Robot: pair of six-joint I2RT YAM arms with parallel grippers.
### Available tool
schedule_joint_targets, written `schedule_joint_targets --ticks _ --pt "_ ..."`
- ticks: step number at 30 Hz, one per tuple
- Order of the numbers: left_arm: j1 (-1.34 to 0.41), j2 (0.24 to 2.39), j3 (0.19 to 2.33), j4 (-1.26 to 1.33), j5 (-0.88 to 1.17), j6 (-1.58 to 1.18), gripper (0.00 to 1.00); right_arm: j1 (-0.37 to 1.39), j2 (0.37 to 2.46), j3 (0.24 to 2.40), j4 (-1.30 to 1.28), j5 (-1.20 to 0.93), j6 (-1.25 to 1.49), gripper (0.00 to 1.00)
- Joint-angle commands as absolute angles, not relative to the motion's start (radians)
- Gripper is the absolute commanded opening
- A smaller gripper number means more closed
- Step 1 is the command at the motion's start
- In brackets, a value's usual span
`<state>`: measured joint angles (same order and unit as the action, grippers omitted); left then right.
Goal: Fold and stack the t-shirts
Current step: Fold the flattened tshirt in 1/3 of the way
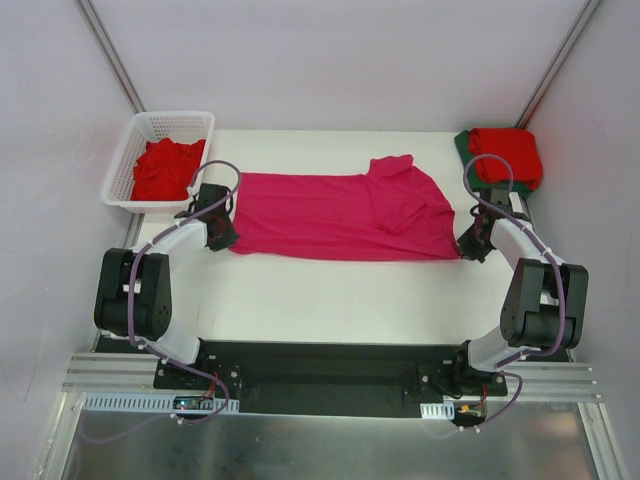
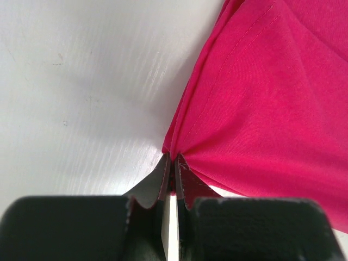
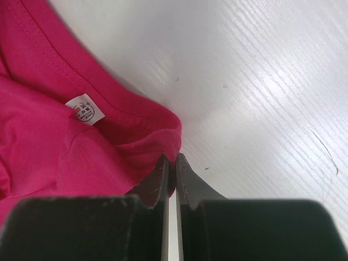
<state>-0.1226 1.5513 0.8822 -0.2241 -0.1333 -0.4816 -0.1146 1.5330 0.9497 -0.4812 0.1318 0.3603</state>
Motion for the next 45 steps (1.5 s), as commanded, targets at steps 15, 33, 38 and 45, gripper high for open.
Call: schedule_joint_targets --ticks 15,33,38,45 --pt "-0.107 1.457 0.793 -0.275 -0.152 -0.506 0.0 -0.133 1.465 0.95 -0.526 0.192 0.337 0.02" --pt "-0.109 1.358 0.784 -0.305 -0.173 -0.526 0.99 -0.127 1.37 0.962 -0.511 0.206 0.318 0.75" --pt "-0.126 1.229 0.808 -0.31 -0.173 -0.514 0.99 -0.1 1.315 0.939 -0.402 0.077 0.255 0.75" --pt "-0.19 1.195 0.862 -0.264 -0.155 -0.482 0.99 0.026 1.475 1.012 -0.318 -0.193 0.183 0.7"
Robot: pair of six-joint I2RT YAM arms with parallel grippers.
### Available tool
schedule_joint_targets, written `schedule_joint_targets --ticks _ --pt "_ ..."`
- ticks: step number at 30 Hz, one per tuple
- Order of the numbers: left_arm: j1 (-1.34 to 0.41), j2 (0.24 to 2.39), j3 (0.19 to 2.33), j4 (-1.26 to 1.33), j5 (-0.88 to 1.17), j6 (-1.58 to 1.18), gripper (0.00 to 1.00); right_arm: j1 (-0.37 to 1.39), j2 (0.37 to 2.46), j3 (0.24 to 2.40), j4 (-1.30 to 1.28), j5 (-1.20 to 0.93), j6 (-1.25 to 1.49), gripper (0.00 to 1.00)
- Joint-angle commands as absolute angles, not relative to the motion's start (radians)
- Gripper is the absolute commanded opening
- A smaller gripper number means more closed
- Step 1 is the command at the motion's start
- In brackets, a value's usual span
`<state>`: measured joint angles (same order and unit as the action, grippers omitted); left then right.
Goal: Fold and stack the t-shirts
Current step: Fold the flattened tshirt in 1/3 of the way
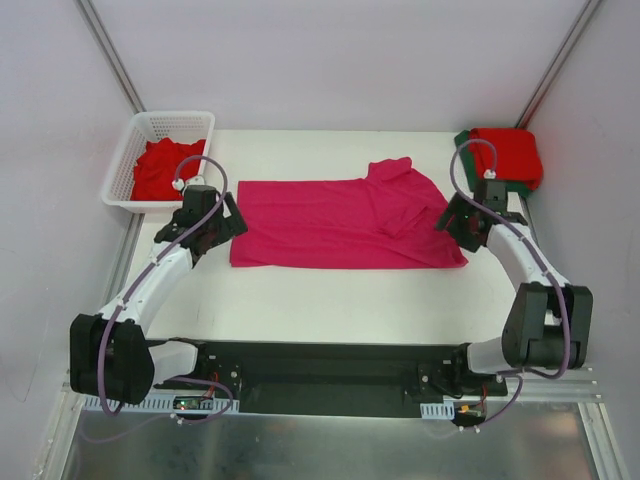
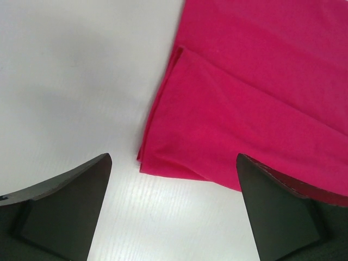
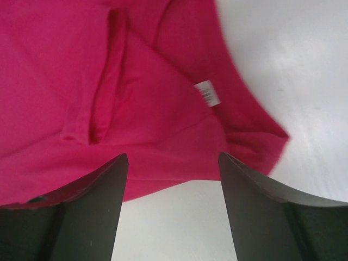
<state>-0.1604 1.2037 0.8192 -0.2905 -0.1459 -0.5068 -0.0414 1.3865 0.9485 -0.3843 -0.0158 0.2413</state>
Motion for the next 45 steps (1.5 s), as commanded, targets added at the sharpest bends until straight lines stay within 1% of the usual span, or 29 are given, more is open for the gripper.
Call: schedule_joint_targets --ticks 1,8,18,31,35,36,38,43,45 --pt "-0.205 1.209 0.867 -0.261 -0.152 -0.488 0.99 0.043 1.498 1.026 -0.318 -0.198 0.181 0.68" --pt "-0.264 1.25 0.873 -0.245 -0.155 -0.512 0.99 0.155 1.612 1.118 -0.319 -0.183 0.186 0.63" --pt "-0.267 1.25 0.842 -0.239 -0.176 -0.497 0.99 0.212 1.69 1.167 -0.318 -0.187 0.206 0.57" --pt "-0.265 1.255 0.834 -0.23 -0.181 -0.489 0.99 0.268 1.758 1.2 -0.314 -0.172 0.218 0.53" --pt "-0.265 1.249 0.827 -0.229 -0.187 -0.488 0.99 0.272 1.767 1.201 -0.314 -0.172 0.222 0.47" --pt "-0.267 1.249 0.825 -0.227 -0.187 -0.486 0.99 0.273 1.77 1.203 -0.313 -0.173 0.221 0.42" --pt "-0.267 1.249 0.825 -0.229 -0.189 -0.488 1.0 0.273 1.776 1.203 -0.313 -0.175 0.222 0.39" --pt "-0.267 1.247 0.822 -0.229 -0.19 -0.489 0.99 0.273 1.779 1.201 -0.314 -0.17 0.222 0.36" --pt "-0.267 1.247 0.822 -0.229 -0.19 -0.488 0.99 0.273 1.781 1.201 -0.314 -0.169 0.224 0.32"
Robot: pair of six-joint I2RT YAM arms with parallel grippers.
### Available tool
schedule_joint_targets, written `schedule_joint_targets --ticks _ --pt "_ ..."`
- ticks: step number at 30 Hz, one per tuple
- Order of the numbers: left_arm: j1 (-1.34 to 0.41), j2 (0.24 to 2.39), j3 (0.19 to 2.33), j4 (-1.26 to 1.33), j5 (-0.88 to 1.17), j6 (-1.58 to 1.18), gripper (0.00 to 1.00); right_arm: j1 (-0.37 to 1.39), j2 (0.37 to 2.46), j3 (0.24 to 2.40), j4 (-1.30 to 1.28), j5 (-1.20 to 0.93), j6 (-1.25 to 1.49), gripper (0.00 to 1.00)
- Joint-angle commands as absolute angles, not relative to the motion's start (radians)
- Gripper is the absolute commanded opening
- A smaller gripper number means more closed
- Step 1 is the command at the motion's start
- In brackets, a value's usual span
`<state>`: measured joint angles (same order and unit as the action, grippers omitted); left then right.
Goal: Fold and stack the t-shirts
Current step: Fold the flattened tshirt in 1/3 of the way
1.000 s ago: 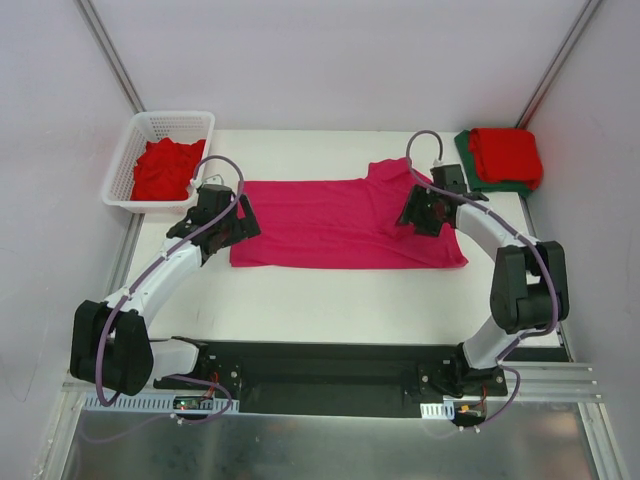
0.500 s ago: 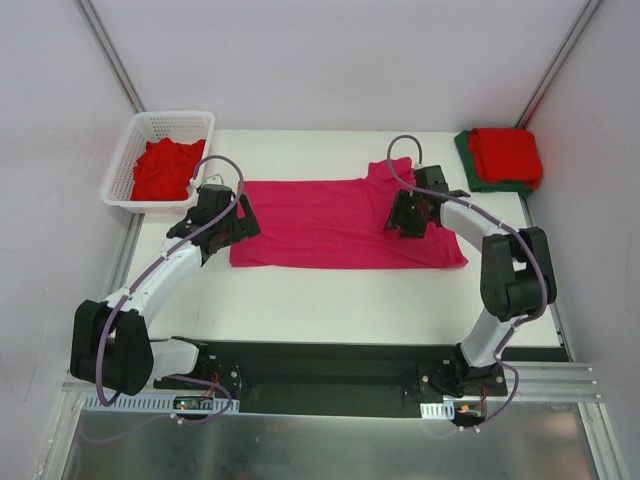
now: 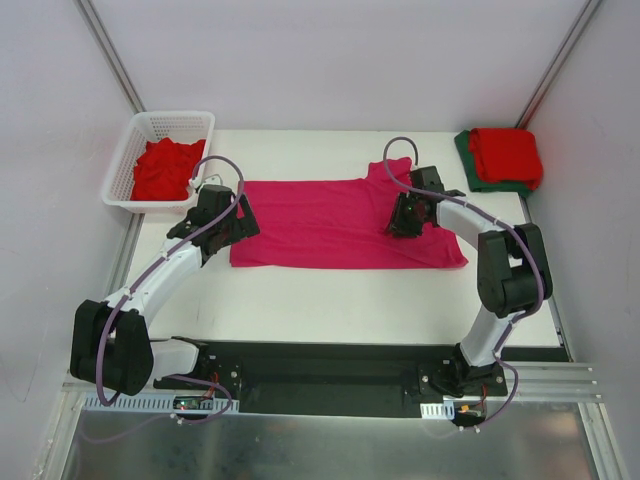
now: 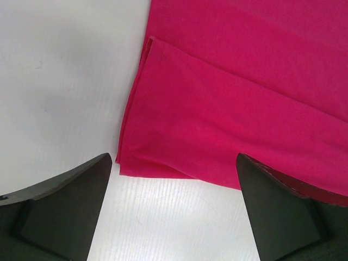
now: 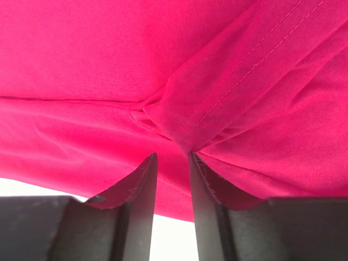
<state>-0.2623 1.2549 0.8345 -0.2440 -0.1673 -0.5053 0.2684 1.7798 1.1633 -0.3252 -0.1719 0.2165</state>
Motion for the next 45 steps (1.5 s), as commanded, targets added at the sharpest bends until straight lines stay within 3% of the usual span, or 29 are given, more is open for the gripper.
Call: schedule_joint_targets --ticks 1,10,45 --pt "-0.265 1.247 0.821 -0.229 -0.19 -0.488 0.99 0.273 1.781 1.2 -0.314 -0.169 0.222 0.3" --pt "-0.265 1.252 0.819 -0.229 -0.196 -0.486 0.99 0.273 1.799 1.221 -0.316 -0.17 0.215 0.01" --pt "-0.267 1.308 0.839 -0.227 -0.196 -0.477 0.99 0.273 2.056 1.609 -0.364 -0.172 0.186 0.01"
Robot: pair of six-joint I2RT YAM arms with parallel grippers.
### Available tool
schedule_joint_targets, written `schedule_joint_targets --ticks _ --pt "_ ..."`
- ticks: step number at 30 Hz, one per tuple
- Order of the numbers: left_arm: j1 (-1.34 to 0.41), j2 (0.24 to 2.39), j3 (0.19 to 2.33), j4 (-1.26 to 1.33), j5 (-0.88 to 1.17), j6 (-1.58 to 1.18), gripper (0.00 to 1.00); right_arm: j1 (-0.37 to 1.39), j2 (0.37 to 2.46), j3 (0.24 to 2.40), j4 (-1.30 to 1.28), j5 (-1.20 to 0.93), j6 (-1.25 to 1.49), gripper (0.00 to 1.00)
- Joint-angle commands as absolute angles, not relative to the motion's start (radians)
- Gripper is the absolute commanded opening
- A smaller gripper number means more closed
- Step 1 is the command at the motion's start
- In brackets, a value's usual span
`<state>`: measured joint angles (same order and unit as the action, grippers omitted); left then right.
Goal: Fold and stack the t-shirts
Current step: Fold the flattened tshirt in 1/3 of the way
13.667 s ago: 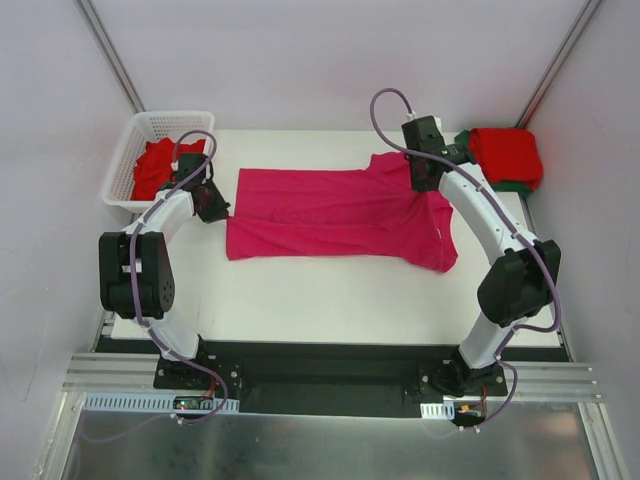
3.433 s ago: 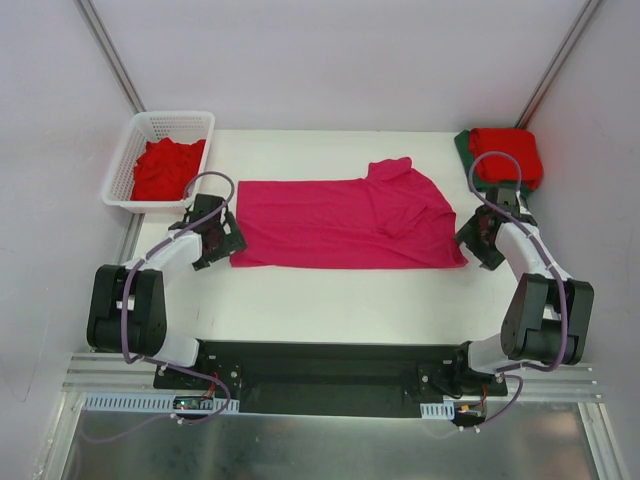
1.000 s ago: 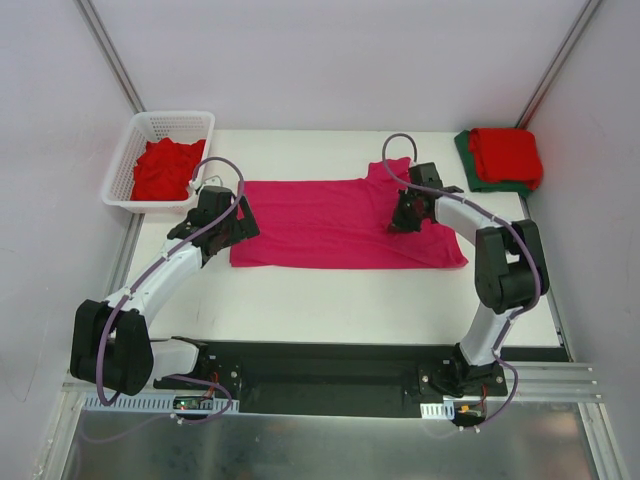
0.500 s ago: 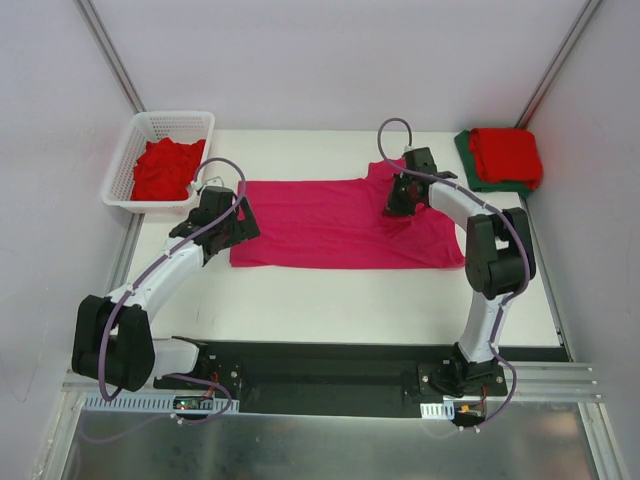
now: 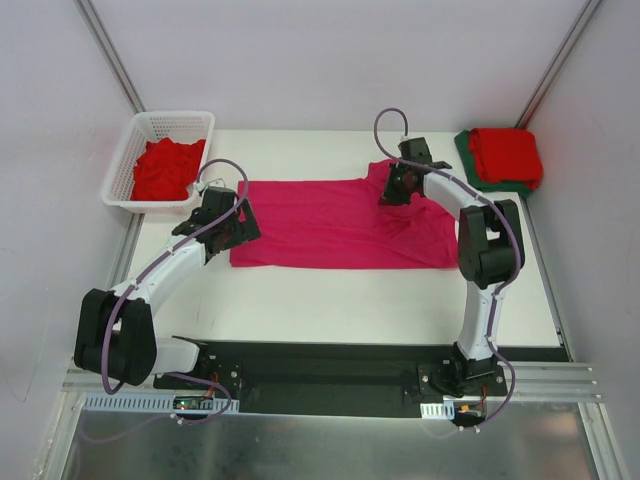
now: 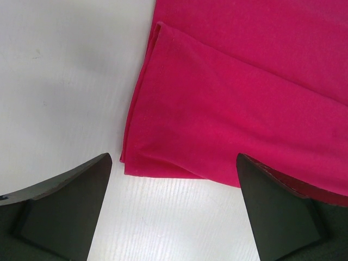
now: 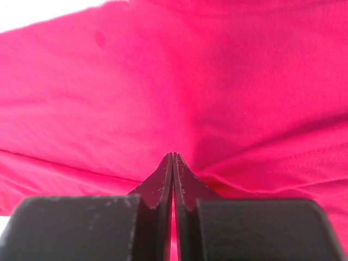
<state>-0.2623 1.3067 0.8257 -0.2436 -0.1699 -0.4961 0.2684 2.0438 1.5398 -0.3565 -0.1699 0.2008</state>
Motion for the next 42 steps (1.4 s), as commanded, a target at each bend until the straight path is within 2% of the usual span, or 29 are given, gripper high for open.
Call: schedule_joint_targets --ticks 1,7,8,9,12,15,32,39,42 --pt "-0.265 1.31 0.839 -0.227 -0.195 -0.477 0.99 0.273 2.059 1.614 -0.364 -0.175 0.186 0.01" --pt "-0.265 1.318 0.833 -0.227 -0.192 -0.48 0.99 0.273 2.085 1.646 -0.35 -0.195 0.178 0.02" --pt "-0.265 1.319 0.834 -0.227 -0.192 -0.482 0.99 0.273 2.082 1.646 -0.353 -0.193 0.175 0.06" --pt "-0.267 1.318 0.834 -0.227 -0.189 -0.482 0.99 0.273 2.076 1.64 -0.354 -0.186 0.173 0.25" --pt "-0.267 1.319 0.834 -0.227 -0.189 -0.48 0.99 0.273 2.043 1.611 -0.356 -0.158 0.161 0.45" --pt "-0.265 1.322 0.838 -0.226 -0.187 -0.479 0.99 0.273 2.013 1.586 -0.376 -0.132 0.141 0.51" --pt "-0.265 1.324 0.834 -0.219 -0.178 -0.485 0.99 0.272 1.876 1.421 -0.38 -0.117 0.121 0.52" --pt "-0.299 1.348 0.874 -0.16 -0.071 -0.437 0.99 0.253 1.787 1.371 -0.394 0.063 0.118 0.55" --pt "-0.34 1.399 0.931 -0.123 -0.038 -0.413 0.99 0.197 1.775 1.362 -0.406 0.051 0.156 0.55"
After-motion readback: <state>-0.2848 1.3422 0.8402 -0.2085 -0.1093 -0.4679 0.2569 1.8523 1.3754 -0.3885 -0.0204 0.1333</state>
